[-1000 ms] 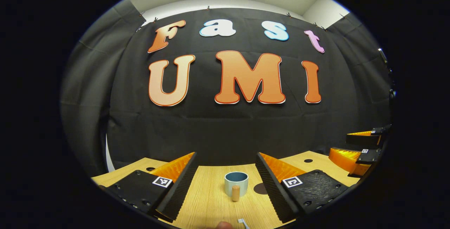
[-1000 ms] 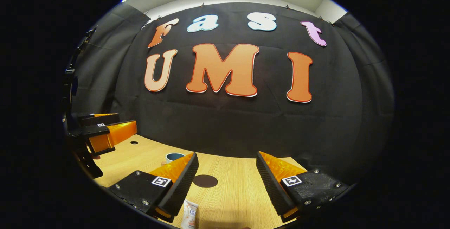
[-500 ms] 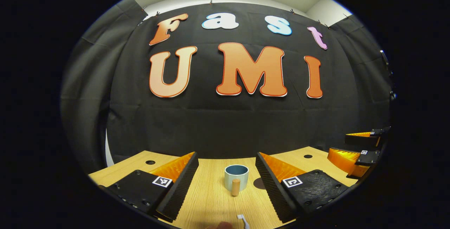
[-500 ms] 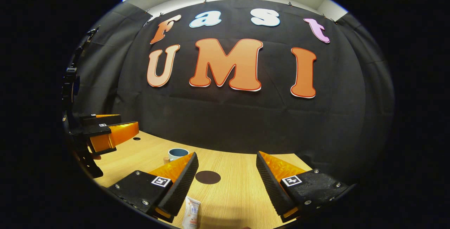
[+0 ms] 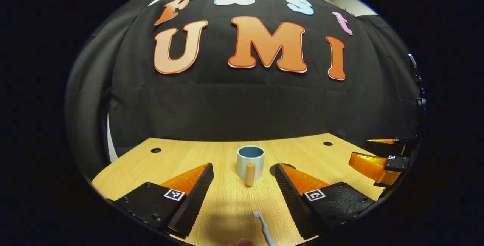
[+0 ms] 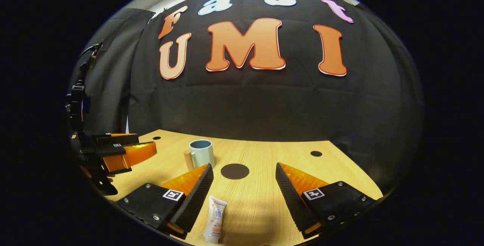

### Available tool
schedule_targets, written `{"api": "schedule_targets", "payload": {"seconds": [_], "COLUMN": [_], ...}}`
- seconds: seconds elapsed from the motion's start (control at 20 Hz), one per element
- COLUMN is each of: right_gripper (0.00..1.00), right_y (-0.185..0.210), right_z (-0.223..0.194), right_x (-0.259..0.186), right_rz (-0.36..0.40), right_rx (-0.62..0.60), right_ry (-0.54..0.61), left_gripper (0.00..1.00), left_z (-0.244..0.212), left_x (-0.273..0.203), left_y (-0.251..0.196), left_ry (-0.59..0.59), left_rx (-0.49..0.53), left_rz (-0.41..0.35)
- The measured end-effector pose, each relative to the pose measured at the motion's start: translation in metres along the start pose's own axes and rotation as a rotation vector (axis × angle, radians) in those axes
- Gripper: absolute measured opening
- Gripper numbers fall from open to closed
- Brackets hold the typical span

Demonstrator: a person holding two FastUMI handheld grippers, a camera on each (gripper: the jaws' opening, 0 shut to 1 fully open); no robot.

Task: Put the toothbrush and toothpaste on the desktop into the cup, then pick up the cup and place it on the coaster on the desktop.

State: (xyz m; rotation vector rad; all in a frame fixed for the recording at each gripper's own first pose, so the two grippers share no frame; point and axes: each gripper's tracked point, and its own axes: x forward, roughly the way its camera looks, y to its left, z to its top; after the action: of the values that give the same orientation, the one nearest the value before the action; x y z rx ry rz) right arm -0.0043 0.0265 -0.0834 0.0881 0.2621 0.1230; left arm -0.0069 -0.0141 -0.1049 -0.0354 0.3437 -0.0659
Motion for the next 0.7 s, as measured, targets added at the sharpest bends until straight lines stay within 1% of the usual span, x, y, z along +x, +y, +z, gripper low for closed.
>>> {"api": "schedule_targets", "payload": {"seconds": [0.1, 0.25, 0.45, 0.6, 0.7], "right_gripper": [0.99, 0.99, 0.98, 0.95, 0.89], "right_y": [0.007, 0.018, 0.032, 0.037, 0.043], "right_z": [-0.018, -0.043, -0.081, -0.104, -0.116], "right_x": [0.003, 0.011, 0.013, 0.014, 0.014], "right_rz": [0.024, 0.053, 0.084, 0.091, 0.102], "right_rx": [-0.002, -0.001, -0.042, -0.092, -0.114], "right_ry": [0.051, 0.131, 0.243, 0.313, 0.347], "left_gripper": [0.98, 0.99, 0.98, 0.99, 0.99], "left_z": [-0.020, -0.048, -0.083, -0.114, -0.131], "left_x": [0.003, 0.008, 0.006, 0.005, 0.003], "left_y": [-0.003, 0.001, -0.003, -0.007, -0.013], "left_ry": [0.058, 0.140, 0.248, 0.337, 0.379], "left_rx": [0.000, 0.005, -0.012, -0.003, -0.012], "left_rz": [-0.011, 0.008, -0.012, -0.015, -0.025]}}
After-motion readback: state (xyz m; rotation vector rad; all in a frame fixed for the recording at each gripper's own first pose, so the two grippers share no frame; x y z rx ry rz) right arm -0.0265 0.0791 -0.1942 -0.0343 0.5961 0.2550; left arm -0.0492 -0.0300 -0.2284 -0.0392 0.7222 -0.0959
